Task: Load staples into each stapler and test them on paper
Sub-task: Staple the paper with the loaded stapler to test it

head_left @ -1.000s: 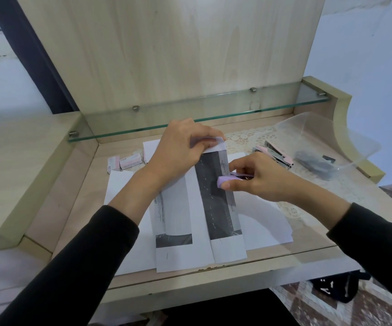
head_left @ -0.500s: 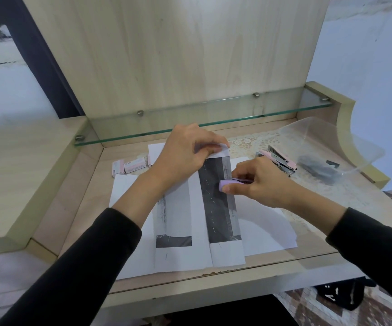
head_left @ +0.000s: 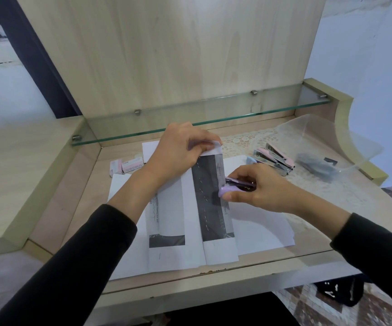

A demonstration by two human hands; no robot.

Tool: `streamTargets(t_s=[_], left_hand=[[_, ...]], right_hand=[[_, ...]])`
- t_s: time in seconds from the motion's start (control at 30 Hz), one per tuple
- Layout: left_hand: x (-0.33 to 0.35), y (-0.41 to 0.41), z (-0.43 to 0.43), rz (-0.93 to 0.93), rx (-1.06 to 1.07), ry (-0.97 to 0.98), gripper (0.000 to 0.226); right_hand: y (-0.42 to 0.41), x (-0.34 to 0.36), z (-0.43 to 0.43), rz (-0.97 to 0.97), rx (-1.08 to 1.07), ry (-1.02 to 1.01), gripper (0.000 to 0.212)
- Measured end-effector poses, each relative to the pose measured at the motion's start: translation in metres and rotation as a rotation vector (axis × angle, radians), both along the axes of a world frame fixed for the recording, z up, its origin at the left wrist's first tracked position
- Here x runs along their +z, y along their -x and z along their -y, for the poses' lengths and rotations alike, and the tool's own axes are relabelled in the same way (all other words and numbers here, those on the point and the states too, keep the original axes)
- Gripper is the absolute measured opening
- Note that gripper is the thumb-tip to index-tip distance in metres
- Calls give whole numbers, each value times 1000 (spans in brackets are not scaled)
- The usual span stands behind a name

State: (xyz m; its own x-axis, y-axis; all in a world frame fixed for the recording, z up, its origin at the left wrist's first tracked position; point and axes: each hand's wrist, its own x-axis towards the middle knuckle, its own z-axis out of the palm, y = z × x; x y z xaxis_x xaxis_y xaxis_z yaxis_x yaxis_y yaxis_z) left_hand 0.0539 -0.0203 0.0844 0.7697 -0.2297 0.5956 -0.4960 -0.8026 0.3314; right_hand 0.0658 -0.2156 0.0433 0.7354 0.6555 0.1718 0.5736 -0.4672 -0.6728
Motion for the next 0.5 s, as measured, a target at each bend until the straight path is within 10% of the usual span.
streamTargets(t_s=[0.37,0.5], left_hand=[[3,3,6,-94,56,21,19],[3,2,7,-120,84,23,19]], right_hand=[[-2,-10,5,-230,-135,-229,54],[-1,-12,-8,-382,-149,-398,22]])
